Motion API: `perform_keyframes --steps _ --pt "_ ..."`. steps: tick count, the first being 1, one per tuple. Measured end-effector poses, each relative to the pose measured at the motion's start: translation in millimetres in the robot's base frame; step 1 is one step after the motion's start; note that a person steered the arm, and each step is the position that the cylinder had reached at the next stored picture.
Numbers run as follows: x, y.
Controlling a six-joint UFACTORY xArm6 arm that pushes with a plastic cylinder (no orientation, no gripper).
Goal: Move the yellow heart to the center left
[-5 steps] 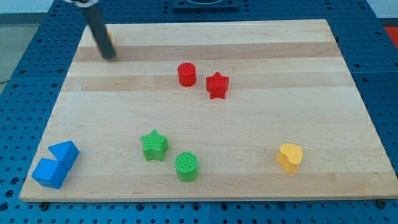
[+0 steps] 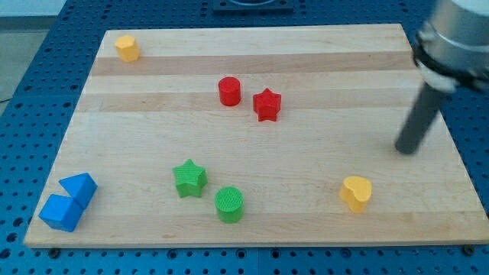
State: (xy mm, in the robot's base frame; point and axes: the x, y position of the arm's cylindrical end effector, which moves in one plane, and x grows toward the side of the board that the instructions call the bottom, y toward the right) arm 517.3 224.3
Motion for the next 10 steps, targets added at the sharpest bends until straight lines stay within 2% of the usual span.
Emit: perform_keyframes --steps 1,2,3,4,5,7,8,9,10 --pt "68 -12" --pt "89 -55" --pt "73 -125" --pt "39 -192" --pt "51 -199" --pt "102 -101" --pt "95 -62" --pt "65 -66" --pt "36 -107"
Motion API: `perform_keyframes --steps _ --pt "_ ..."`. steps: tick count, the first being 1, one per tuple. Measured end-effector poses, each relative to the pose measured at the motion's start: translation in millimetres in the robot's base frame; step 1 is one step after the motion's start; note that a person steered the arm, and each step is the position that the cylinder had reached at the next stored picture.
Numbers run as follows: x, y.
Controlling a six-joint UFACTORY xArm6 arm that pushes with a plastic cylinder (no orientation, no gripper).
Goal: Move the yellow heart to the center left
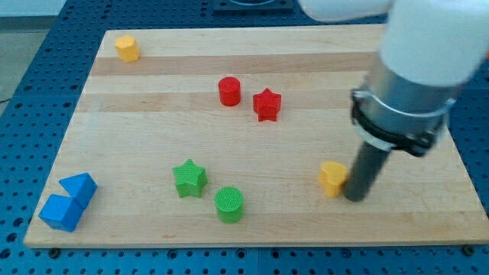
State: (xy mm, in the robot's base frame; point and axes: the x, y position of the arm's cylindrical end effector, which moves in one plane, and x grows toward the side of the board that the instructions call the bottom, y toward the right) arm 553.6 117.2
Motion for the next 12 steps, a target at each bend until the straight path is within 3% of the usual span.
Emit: perform_keyframes --steps 2,4,7,8,10,12 --pt "-34 -99" --pt "-44 -60" --pt "-130 -214" --pt "-134 -240" --pt "-114 -191" --pt "-82 -241"
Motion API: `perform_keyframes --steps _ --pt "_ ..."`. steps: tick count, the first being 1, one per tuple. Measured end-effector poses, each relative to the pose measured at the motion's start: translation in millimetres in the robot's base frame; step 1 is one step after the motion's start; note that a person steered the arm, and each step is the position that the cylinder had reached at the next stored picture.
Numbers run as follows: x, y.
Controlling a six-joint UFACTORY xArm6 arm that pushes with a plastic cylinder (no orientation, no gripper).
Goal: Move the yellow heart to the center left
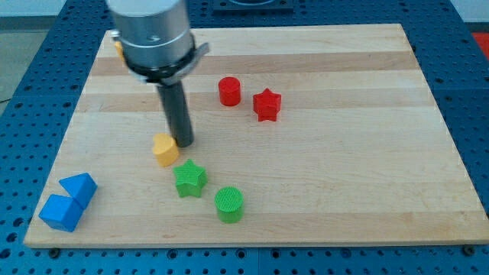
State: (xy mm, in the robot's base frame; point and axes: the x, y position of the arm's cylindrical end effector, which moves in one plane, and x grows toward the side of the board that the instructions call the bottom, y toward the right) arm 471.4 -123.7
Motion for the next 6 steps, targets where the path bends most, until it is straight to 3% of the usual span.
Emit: perform_keyframes --steps 2,3,5,6 --pt "20 39" --pt "34 26" --pt "34 -73" --pt "3 -120"
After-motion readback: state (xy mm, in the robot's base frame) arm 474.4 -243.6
